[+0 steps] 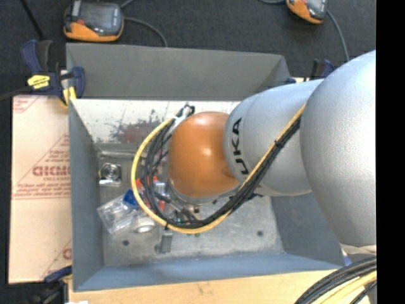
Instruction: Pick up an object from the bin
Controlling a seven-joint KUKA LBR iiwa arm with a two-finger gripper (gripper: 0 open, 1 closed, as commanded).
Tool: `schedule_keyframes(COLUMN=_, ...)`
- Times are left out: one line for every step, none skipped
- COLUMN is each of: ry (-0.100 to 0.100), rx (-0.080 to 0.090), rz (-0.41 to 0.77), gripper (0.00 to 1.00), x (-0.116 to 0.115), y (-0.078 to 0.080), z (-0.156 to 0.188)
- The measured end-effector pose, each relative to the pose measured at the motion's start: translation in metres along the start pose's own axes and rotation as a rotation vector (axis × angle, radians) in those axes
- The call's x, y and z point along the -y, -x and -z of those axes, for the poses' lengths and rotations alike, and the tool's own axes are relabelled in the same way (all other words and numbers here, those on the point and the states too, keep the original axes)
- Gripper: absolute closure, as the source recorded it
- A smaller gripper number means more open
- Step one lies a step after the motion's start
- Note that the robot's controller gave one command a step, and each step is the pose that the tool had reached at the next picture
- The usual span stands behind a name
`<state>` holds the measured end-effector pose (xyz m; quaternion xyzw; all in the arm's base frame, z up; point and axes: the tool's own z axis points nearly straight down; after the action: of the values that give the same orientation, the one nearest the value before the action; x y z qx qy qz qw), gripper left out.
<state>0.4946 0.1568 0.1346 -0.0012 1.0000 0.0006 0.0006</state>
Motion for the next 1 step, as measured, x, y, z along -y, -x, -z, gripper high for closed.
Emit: schedule_keyframes(ry=-0.002, rx=0.033, rz=0.070, gripper=0.00, x=-0.0077, y=0.0485, z=-0.0238)
